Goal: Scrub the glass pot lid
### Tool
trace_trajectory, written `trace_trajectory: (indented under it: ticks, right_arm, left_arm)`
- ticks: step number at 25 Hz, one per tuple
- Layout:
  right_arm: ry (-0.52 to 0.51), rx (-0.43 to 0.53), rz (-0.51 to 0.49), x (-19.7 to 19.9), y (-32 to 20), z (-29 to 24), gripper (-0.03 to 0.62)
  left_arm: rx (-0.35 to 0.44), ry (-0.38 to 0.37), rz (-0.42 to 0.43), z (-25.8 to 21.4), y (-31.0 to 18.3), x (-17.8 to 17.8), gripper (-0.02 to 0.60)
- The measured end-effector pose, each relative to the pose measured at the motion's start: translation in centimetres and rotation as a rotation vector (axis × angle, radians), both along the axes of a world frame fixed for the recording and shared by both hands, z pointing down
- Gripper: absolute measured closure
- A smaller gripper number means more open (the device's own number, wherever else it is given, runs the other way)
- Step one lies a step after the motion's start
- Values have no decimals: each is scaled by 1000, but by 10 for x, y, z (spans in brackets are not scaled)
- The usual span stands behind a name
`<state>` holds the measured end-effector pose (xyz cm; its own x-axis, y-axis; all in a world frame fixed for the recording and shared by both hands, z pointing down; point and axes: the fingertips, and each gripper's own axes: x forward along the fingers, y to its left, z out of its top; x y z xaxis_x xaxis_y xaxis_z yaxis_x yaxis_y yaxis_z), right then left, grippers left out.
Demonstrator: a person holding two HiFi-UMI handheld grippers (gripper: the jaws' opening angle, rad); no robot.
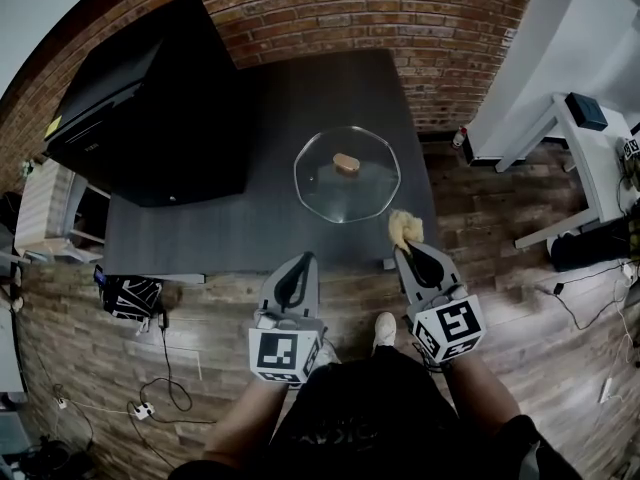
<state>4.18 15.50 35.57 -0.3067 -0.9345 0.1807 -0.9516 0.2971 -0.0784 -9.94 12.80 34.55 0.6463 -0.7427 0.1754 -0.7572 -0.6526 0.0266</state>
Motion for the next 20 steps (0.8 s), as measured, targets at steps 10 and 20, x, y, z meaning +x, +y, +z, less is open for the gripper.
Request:
trace_trajectory:
  ticks: [10, 20]
  right_arm:
    - [19, -9, 28, -14, 6, -1, 553]
    - [23, -20, 36, -29, 10, 1, 553]
  left_arm:
    - [-11, 15, 34, 3, -1, -11, 549]
    - [-17, 16, 48, 5, 2, -25, 549]
